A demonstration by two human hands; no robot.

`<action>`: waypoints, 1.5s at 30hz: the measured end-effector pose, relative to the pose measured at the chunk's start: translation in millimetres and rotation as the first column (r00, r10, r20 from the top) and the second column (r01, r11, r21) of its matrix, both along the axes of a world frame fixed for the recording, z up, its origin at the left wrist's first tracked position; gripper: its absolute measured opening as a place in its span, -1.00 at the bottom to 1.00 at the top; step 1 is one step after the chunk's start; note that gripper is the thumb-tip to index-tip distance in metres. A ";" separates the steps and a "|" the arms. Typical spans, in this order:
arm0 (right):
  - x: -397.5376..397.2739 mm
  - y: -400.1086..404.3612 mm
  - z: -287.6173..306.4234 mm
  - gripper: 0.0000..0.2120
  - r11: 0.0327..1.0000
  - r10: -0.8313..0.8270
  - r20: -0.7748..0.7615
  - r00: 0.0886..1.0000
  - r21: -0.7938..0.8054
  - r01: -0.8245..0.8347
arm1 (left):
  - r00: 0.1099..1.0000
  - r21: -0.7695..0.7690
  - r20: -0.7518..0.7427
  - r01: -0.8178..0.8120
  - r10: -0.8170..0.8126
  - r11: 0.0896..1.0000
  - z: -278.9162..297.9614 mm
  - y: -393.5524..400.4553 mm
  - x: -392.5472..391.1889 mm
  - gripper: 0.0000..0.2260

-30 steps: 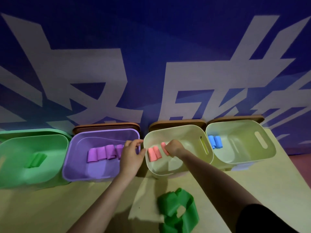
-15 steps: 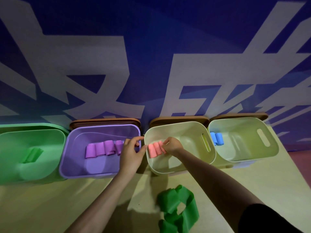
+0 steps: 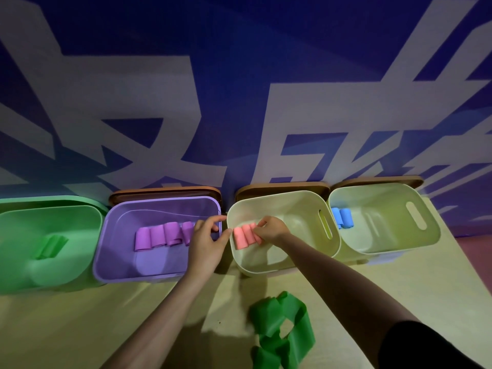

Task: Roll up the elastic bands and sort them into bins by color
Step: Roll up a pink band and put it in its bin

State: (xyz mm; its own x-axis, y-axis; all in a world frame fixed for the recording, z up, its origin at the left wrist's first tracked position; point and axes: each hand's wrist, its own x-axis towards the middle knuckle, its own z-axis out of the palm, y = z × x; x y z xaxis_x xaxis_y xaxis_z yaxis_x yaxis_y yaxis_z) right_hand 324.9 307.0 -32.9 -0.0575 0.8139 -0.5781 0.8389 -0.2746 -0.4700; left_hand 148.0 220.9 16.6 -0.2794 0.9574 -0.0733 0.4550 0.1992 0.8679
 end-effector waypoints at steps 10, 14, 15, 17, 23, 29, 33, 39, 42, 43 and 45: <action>7.2 5.8 12.2 -0.75 0.998 -0.046 -0.106 0.993 0.034 0.049 | 1.000 -0.008 0.000 0.001 -0.001 1.000 3.4 -1.5 0.4 -0.75; 11.4 7.2 35.4 -0.69 0.991 -0.059 -0.163 0.985 0.106 0.077 | 0.998 -0.023 0.055 0.008 -0.007 1.000 12.3 -1.8 -1.4 -0.75; 12.5 7.2 42.0 -0.70 0.989 -0.052 -0.171 0.984 0.127 0.075 | 0.998 -0.020 0.067 0.016 -0.014 1.000 16.9 -2.4 -2.1 -0.76; 15.1 5.3 56.8 -0.73 0.985 -0.024 -0.177 0.984 0.163 0.053 | 0.998 0.005 0.065 0.019 -0.019 1.000 25.8 -3.2 -3.5 -0.77; 22.9 -36.8 131.3 -0.88 0.893 0.087 -0.381 0.921 0.439 0.097 | 0.993 0.099 0.102 0.043 -0.053 0.994 78.8 -14.5 8.1 -0.82; 31.9 -134.2 175.5 -0.88 0.793 0.290 -0.492 0.821 0.604 0.082 | 0.979 0.175 0.143 0.120 -0.146 0.977 116.3 -74.1 24.3 -0.83; 52.6 -190.4 138.3 -0.90 0.882 0.201 -0.543 0.815 0.462 0.091 | 0.961 0.054 0.160 0.218 -0.224 0.974 84.6 -123.1 32.8 -0.83; 87.5 -246.7 36.0 -0.87 0.952 -0.028 -0.283 0.959 0.284 0.112 | 0.937 -0.288 0.107 0.350 -0.334 0.891 6.7 -163.1 53.3 -0.82; 87.0 -266.0 10.5 -0.62 0.990 -0.037 -0.118 0.992 0.129 0.052 | 0.891 -0.450 -0.011 0.402 -0.455 0.798 -25.3 -155.9 67.4 -0.72; 85.8 -268.7 4.7 -0.56 0.995 -0.028 -0.076 0.997 0.095 0.035 | 0.881 -0.487 -0.040 0.395 -0.471 0.779 -32.0 -151.2 72.6 -0.65; 84.2 -268.4 -2.9 -0.58 0.995 0.009 -0.004 1.000 0.096 -0.009 | 0.866 -0.523 -0.099 0.373 -0.490 0.766 -42.1 -140.4 82.3 -0.49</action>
State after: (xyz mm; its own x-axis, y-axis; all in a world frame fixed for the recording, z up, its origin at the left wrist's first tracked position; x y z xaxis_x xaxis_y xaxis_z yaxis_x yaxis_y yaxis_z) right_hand 409.0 38.6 -35.8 -0.0674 0.8649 -0.4974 0.8387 -0.2208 -0.4977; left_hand 230.3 80.5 -25.5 0.0912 0.8401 -0.5346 0.7567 0.2906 0.5857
